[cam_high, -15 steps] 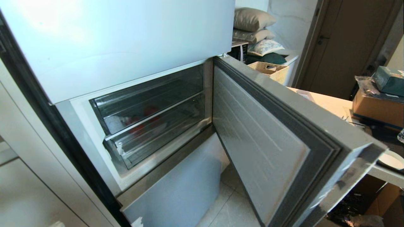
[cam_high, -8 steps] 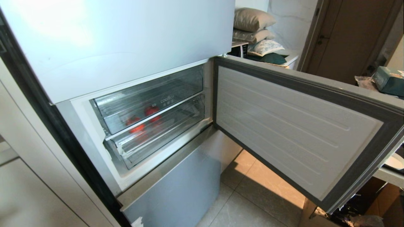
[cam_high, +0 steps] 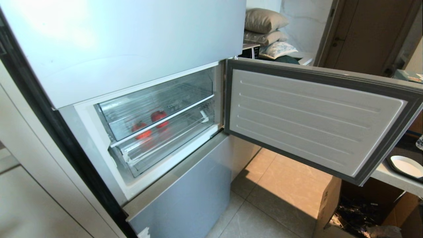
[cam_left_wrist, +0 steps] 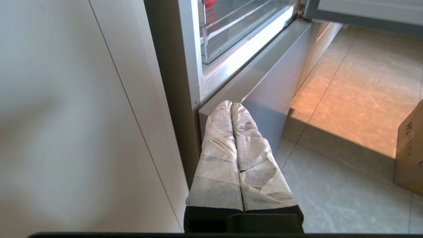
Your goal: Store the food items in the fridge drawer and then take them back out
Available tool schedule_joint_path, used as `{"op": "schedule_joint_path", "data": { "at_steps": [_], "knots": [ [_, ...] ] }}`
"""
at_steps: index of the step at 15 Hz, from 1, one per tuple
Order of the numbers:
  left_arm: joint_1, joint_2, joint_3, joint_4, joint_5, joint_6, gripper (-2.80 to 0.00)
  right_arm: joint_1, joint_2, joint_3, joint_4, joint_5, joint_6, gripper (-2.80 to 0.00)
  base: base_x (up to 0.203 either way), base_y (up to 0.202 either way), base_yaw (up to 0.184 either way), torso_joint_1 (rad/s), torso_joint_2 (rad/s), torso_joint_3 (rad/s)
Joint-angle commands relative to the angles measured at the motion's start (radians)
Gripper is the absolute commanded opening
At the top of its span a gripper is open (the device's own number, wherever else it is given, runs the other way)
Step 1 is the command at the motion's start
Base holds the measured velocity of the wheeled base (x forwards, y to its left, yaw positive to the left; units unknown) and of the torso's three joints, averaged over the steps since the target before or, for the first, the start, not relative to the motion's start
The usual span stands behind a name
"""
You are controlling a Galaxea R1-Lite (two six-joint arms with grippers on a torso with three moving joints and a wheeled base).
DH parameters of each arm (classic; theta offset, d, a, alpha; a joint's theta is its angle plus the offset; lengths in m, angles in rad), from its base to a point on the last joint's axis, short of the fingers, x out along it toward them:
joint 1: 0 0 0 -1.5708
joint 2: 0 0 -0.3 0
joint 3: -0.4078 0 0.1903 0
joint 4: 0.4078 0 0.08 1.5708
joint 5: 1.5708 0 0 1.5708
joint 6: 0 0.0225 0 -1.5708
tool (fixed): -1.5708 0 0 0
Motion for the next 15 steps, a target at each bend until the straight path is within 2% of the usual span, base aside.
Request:
{"op": "schedule_joint_path", "data": {
  "at_steps": [1,12,15],
  "knots": [
    [-0.001,-0.015,0.002,0.001,0.001,-0.005,-2.8,0.0,0.001,0.0,0.0,0.002,-0.001,-2.8,0.0,0.0,0.0,0.0,0.0,0.0],
    [-0.001,-0.015,0.002,0.001,0.001,-0.006,-2.8,0.0,0.001,0.0,0.0,-0.002,0.003,-2.8,0.0,0.0,0.0,0.0,0.0,0.0],
    [-0.001,-0.015,0.002,0.001,0.001,-0.006,-2.8,0.0,0.001,0.002,0.0,-0.029,0.033,-2.8,0.0,0.0,0.0,0.0,0.0,0.0]
  ]
}}
